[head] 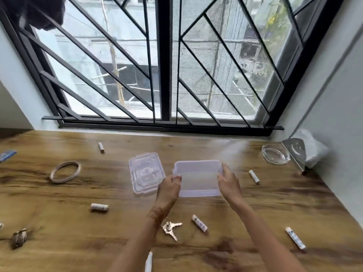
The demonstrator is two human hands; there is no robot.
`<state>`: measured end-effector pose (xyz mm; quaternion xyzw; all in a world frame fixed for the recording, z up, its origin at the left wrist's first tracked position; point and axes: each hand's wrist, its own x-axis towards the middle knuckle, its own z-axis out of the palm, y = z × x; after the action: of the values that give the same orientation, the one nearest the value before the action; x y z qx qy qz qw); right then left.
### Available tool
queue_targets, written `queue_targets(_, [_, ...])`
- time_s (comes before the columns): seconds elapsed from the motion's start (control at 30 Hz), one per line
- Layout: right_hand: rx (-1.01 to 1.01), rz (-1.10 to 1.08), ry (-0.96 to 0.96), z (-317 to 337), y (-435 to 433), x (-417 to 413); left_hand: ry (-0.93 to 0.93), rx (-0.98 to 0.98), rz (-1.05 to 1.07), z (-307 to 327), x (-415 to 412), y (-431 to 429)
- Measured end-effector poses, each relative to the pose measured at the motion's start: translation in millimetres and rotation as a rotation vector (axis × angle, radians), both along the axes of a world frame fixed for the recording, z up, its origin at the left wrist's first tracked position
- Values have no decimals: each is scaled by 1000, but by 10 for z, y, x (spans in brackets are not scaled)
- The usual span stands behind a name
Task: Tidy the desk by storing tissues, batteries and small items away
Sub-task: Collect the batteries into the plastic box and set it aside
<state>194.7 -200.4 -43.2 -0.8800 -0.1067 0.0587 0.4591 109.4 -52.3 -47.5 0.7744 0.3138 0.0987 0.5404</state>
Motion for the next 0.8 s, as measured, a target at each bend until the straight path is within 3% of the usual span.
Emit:
queue_targets(0.3, [-119,-1,39,-195,-149,131,51,9,-40,-109,70,-91])
queue_targets(0.43, [-145,28,-385,-150,-135,-135,27,142,-96,-99,-163,-26])
queue_targets(0.5, [-120,140,-488,-158,-118,-320,60,251,-52,-141,-331,56])
queue_targets(0.63, [-177,411,-295,-340,-125,-604,166,399,21,-196,-641,210])
queue_targets(0.8, [-319,430,-237,-534,-112,-749,370,410,-4,-245,-1127,208])
